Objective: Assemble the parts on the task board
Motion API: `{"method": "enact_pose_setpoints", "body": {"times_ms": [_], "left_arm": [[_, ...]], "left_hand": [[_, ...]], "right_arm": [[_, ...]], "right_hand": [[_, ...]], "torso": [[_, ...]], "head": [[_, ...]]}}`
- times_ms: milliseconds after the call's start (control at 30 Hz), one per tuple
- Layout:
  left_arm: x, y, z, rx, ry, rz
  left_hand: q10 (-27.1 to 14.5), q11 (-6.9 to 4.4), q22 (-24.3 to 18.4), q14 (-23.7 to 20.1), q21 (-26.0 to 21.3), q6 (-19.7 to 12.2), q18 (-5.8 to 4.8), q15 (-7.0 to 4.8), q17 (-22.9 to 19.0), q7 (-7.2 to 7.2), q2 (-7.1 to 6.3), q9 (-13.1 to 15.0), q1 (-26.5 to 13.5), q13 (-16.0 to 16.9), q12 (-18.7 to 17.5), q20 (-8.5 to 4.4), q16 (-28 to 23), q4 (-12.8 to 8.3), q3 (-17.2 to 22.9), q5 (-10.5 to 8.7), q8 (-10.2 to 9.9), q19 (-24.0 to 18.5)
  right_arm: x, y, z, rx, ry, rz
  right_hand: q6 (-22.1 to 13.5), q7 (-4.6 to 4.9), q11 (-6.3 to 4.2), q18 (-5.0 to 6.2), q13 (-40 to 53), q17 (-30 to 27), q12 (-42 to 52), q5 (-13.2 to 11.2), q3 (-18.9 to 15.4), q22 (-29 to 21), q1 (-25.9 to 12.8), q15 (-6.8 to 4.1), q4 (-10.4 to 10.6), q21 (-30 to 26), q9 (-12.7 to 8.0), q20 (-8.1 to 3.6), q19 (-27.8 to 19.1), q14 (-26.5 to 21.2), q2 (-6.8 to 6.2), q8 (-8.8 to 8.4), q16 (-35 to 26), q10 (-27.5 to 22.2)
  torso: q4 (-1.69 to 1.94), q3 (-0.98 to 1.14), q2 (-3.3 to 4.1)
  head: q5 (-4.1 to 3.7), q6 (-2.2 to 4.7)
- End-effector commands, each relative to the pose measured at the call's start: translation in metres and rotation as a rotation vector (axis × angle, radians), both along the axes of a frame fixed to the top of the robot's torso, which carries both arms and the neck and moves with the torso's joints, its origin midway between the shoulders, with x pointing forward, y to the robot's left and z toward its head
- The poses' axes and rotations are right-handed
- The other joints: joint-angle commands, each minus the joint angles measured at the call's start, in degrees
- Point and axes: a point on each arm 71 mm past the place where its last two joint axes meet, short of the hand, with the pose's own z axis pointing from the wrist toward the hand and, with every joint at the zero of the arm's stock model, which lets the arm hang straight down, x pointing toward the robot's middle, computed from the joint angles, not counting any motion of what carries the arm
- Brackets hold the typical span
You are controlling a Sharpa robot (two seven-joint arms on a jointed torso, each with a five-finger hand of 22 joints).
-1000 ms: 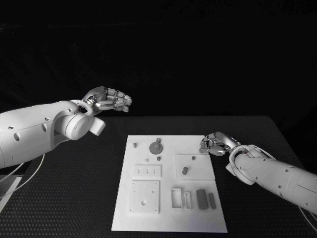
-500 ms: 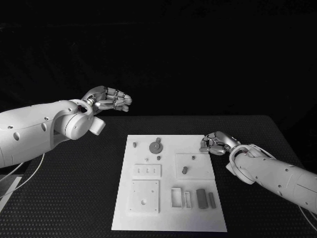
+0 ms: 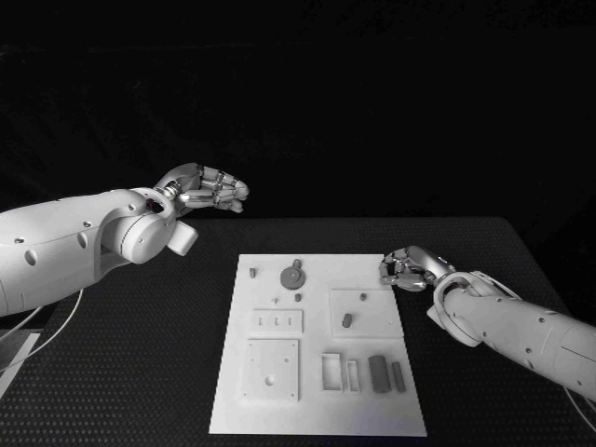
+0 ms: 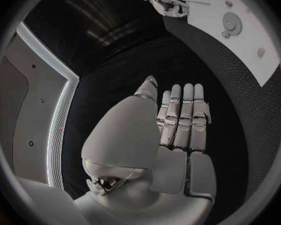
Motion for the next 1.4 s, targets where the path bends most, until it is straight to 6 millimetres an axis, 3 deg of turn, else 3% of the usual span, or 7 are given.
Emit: {"method": "enact_pose_setpoints", "body": {"times_ms": [33, 367, 600, 800, 1033, 1267, 1400], "left_arm": [[-0.001, -0.004, 0.0, 0.035, -0.002, -0.039], [-0.003, -0.011, -0.003, 0.146, 0.014, -0.06], [-0.003, -0.031, -0.008, 0.24, 0.057, -0.031], [0.0, -0.058, -0.013, 0.274, 0.105, -0.007], [-0.004, -0.086, -0.024, 0.328, 0.187, -0.062], [-0.014, -0.1, -0.034, 0.384, 0.216, -0.106], [-0.019, -0.107, -0.036, 0.419, 0.226, -0.141]], "left_hand": [[1.04, -0.18, 0.2, 0.96, -0.1, 0.94, 1.04, -0.14, 0.23, 0.08, -0.08, 0.11, -1.08, 0.15, -0.22, -0.19, 0.04, 0.06, 0.23, -0.39, 0.32, 0.86], [4.04, -1.3, 1.13, 3.56, 0.47, 2.92, 1.11, -1.24, 1.66, -0.56, -1.67, 0.07, -7.99, 0.91, -0.54, -1.36, 0.58, 0.12, 1.18, -0.71, -0.15, 3.27], [8.4, -3.36, 2.89, 7.04, 2.29, 5.34, 1.43, -3.11, 4.76, -1.49, -2.73, 0.26, -12.85, 3.4, 1.3, -3.06, 3.14, 0.08, 2.3, -2.89, 0.02, 6.83], [10.28, -4.92, 5.17, 8.65, 4.14, 8.23, 1.47, -4.62, 8.0, -2.64, -2.49, 0.46, -15.45, 6.53, 4.7, -4.58, 6.43, 0.09, 2.23, -3.07, 0.45, 9.06], [9.18, -5.02, 6.56, 8.0, 4.53, 7.53, 1.2, -4.86, 9.35, -2.21, -2.45, -0.23, -20.38, 8.5, 6.3, -4.99, 7.57, 0.22, 1.88, -3.14, -0.97, 8.85], [7.91, -4.88, 7.66, 7.4, 4.44, 6.47, 1.41, -4.86, 9.96, -1.57, -3.45, -1.59, -25.69, 10.05, 7.3, -4.97, 7.96, 0.23, 4.4, -3.15, -2.46, 8.25], [7.74, -4.92, 7.92, 7.38, 4.43, 6.89, 1.45, -4.89, 10.05, -1.7, -3.53, -1.72, -26.58, 10.35, 7.5, -4.98, 8.05, 0.24, 4.83, -3.13, -2.37, 8.16]], "right_arm": [[0.002, 0.004, 0.008, -0.017, -0.041, 0.017], [0.015, 0.025, 0.055, -0.054, -0.093, 0.054], [0.007, 0.069, 0.085, -0.167, -0.054, 0.09], [-0.003, 0.108, 0.094, -0.206, -0.06, 0.141], [-0.01, 0.139, 0.095, -0.196, -0.061, 0.197], [-0.016, 0.157, 0.097, -0.186, -0.068, 0.222], [-0.018, 0.162, 0.098, -0.177, -0.075, 0.228]], "right_hand": [[2.74, 1.38, -0.29, 4.01, -0.12, -0.07, 0.14, 0.38, 0.55, 0.95, -0.24, -0.43, 0.04, 0.35, 1.04, -0.24, 0.12, 0.23, 0.26, 1.23, 0.33, 0.23], [2.95, 1.27, -0.4, 4.01, -0.25, -0.14, 0.08, 0.38, 0.97, 0.92, -0.39, -0.56, 0.02, 0.52, 1.01, -0.42, 0.36, 0.46, -0.38, 1.11, 0.3, 0.49], [3.18, 1.18, -0.49, 4.01, -0.37, -0.25, -0.07, 0.38, 1.17, 0.83, -0.69, -0.64, 0.06, 0.5, 1.02, -0.47, 0.46, 0.49, -0.83, 1.06, 0.11, 0.52], [3.4, 1.09, -0.57, 4.01, -0.48, -0.36, -0.14, 0.38, 1.48, 0.75, -0.85, -0.71, 0.09, 0.51, 1.03, -0.53, 0.62, 0.66, -1.07, 1.02, 0.01, 0.69], [3.71, 1.01, -0.66, 4.01, -0.58, -0.46, -0.18, 0.38, 1.81, 0.67, -0.9, -0.8, 0.07, 0.55, 1.07, -0.65, 0.87, 0.97, -1.23, 1.04, -0.04, 0.96], [3.84, 0.99, -0.69, 4.01, -0.64, -0.52, -0.2, 0.38, 1.94, 0.63, -0.98, -0.83, 0.09, 0.56, 1.09, -0.71, 0.99, 1.12, -1.22, 1.03, -0.08, 1.1], [3.87, 0.98, -0.7, 4.01, -0.66, -0.55, -0.21, 0.38, 1.98, 0.62, -1.0, -0.84, 0.08, 0.56, 1.1, -0.74, 1.03, 1.17, -1.24, 1.03, -0.09, 1.14]], "torso": [[-0.03, -0.03, 0.01], [-0.11, -0.14, -0.12], [-0.27, -0.39, -0.7], [-0.26, -0.85, -1.51], [0.1, -1.19, -2.23], [0.52, -1.27, -2.63], [0.38, -1.25, -2.55]], "head": [[-0.01, 0.04], [-0.41, 0.67], [-0.2, 1.2], [-0.02, 1.64], [0.88, 1.58], [0.93, 1.12], [1.07, 1.07]]}}
